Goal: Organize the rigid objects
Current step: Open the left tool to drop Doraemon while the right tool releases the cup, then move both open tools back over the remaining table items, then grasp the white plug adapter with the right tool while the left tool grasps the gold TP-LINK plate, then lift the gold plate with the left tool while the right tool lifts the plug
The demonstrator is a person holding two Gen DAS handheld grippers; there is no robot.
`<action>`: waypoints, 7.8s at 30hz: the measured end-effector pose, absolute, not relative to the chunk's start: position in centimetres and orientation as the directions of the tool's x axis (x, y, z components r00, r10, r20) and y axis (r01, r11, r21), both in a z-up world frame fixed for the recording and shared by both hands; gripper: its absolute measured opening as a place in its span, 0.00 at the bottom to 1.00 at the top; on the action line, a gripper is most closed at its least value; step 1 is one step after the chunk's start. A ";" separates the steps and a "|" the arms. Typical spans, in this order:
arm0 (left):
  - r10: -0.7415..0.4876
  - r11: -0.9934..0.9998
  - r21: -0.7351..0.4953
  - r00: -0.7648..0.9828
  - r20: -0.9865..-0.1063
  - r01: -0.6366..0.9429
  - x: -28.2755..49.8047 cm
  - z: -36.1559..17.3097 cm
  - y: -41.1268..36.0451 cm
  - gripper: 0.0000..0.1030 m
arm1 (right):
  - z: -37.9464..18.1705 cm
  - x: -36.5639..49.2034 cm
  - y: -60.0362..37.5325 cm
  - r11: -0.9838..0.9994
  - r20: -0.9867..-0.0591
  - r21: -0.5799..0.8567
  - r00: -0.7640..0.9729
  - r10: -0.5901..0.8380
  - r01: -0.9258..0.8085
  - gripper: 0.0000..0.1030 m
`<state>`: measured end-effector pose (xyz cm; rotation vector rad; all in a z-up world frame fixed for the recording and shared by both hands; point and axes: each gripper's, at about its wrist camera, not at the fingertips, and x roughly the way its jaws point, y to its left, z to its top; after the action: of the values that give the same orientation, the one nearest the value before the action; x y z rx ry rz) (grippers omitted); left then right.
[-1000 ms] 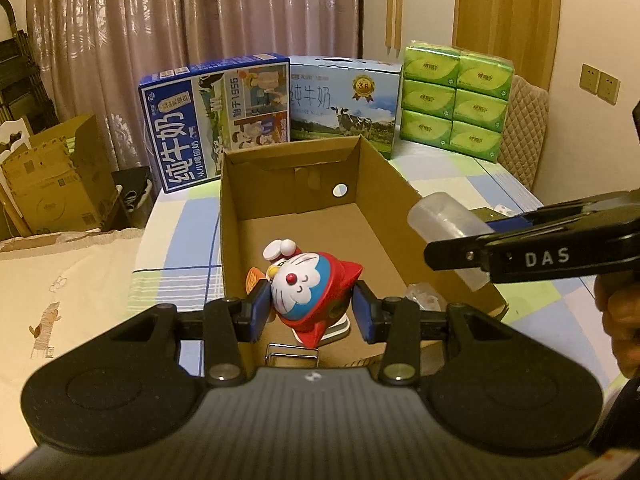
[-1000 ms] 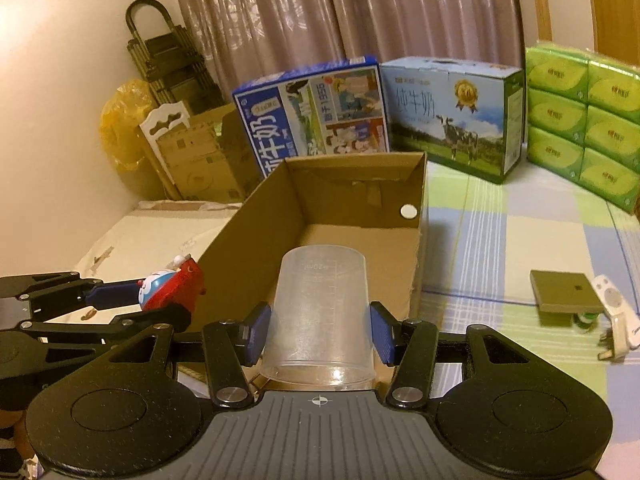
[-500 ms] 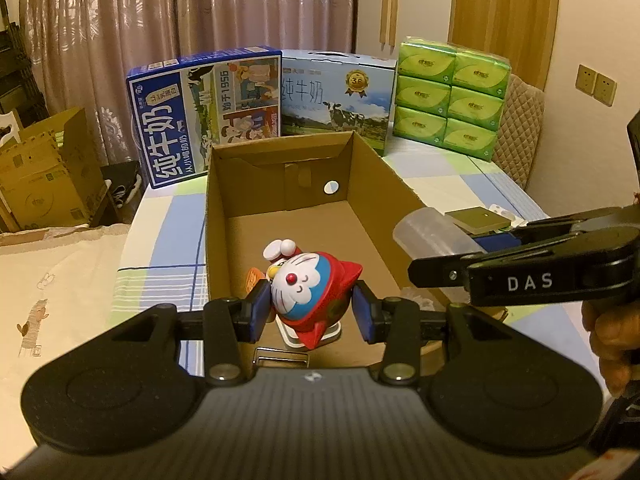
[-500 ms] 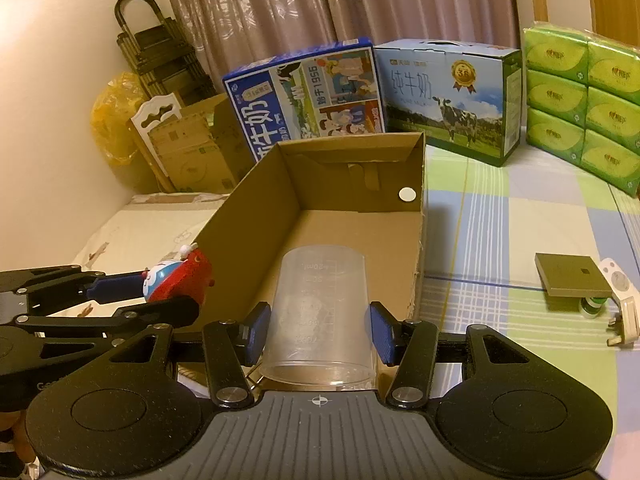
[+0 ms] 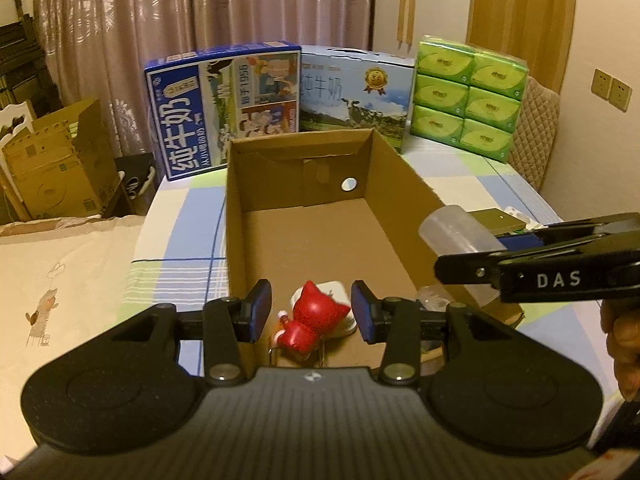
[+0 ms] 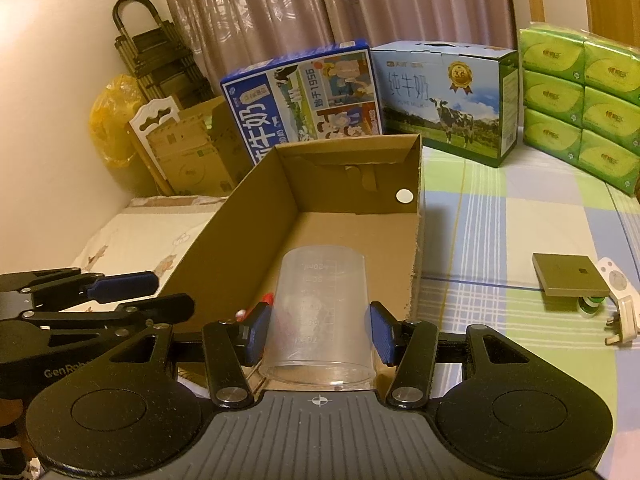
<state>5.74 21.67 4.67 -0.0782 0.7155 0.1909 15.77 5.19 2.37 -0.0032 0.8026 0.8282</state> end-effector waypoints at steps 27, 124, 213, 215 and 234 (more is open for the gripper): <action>0.167 0.974 -0.009 0.739 -0.653 -0.228 4.9 4.6 22.1 0.37 | 2.9 16.5 4.1 0.700 -0.564 0.398 0.443 0.697 -0.594 0.63; -0.028 0.999 -0.042 0.717 -0.696 -0.002 26.5 -3.9 -1.9 0.61 | -6.4 27.9 -21.8 0.860 -0.683 0.236 0.553 0.478 -0.452 0.63; -0.078 0.977 -0.186 0.644 -0.761 -0.100 32.2 -7.9 -0.5 0.44 | -8.0 29.9 -20.3 0.905 -0.642 0.194 0.649 0.409 -0.379 0.45; -0.084 0.977 -0.189 0.642 -0.762 -0.097 31.0 -7.8 -0.3 0.44 | -7.8 29.6 -20.4 0.904 -0.641 0.197 0.648 0.411 -0.379 0.45; -0.054 0.998 -0.050 0.635 -0.770 0.024 24.7 -7.9 -1.2 0.77 | -6.9 28.1 -20.2 0.899 -0.642 0.207 0.640 0.422 -0.386 0.45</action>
<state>24.72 -1.21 -7.95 -0.0365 0.8811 -0.0448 28.07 -20.20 -6.93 0.0522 0.7454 0.4608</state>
